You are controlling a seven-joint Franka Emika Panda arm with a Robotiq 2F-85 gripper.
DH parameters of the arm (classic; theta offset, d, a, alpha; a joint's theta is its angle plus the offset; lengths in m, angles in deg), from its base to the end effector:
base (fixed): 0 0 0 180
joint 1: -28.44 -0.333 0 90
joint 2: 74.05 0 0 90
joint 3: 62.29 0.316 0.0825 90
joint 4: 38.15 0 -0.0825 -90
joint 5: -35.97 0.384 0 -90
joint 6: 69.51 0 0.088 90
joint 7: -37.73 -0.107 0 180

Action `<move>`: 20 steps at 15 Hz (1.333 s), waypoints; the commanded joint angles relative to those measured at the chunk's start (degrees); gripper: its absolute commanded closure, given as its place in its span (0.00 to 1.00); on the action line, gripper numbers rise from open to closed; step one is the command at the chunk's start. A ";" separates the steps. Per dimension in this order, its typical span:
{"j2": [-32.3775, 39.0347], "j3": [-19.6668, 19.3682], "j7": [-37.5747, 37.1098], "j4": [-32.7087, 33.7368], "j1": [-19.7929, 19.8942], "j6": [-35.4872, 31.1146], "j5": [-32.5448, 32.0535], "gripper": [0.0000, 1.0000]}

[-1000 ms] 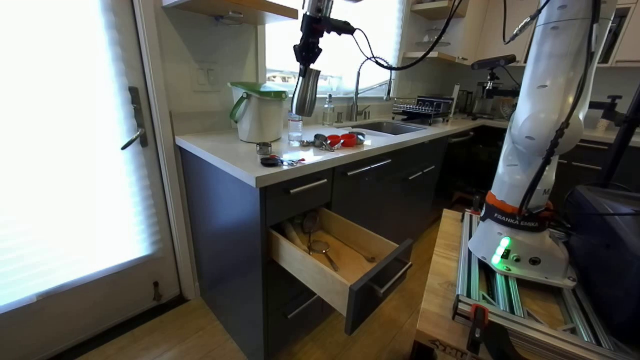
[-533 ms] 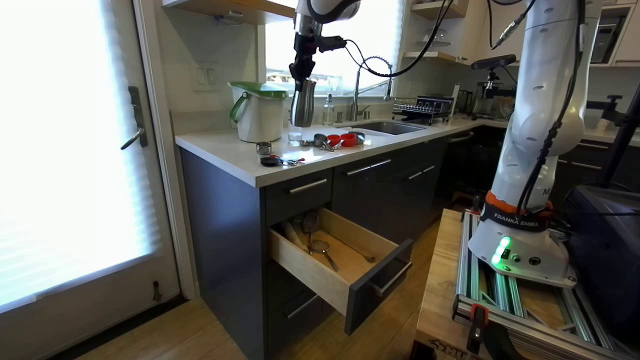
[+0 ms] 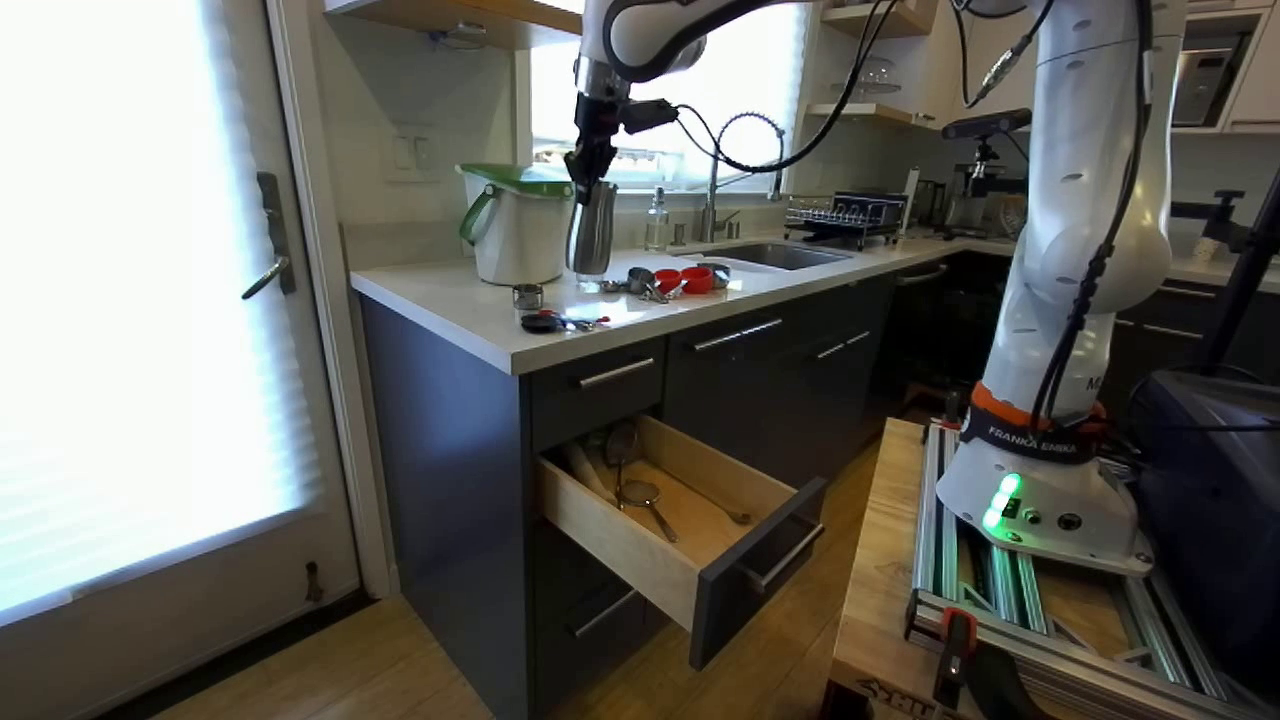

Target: Put the silver tin in an upright position

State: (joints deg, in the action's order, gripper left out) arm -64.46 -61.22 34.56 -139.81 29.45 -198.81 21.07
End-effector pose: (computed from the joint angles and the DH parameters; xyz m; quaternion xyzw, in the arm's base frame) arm 0.6389 -0.0070 0.4949 0.9809 0.0384 0.1587 0.1060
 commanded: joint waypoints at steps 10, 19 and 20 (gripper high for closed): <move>-0.72 -1.75 -0.68 -7.89 -1.22 -8.39 -1.94 0.99; -0.82 -1.47 1.09 -8.44 -1.42 -7.66 -1.23 0.78; -0.86 -1.47 1.19 -8.36 -1.42 -7.62 -1.21 0.67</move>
State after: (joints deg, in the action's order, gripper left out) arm -63.93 -62.03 35.05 -146.65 28.62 -205.68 20.70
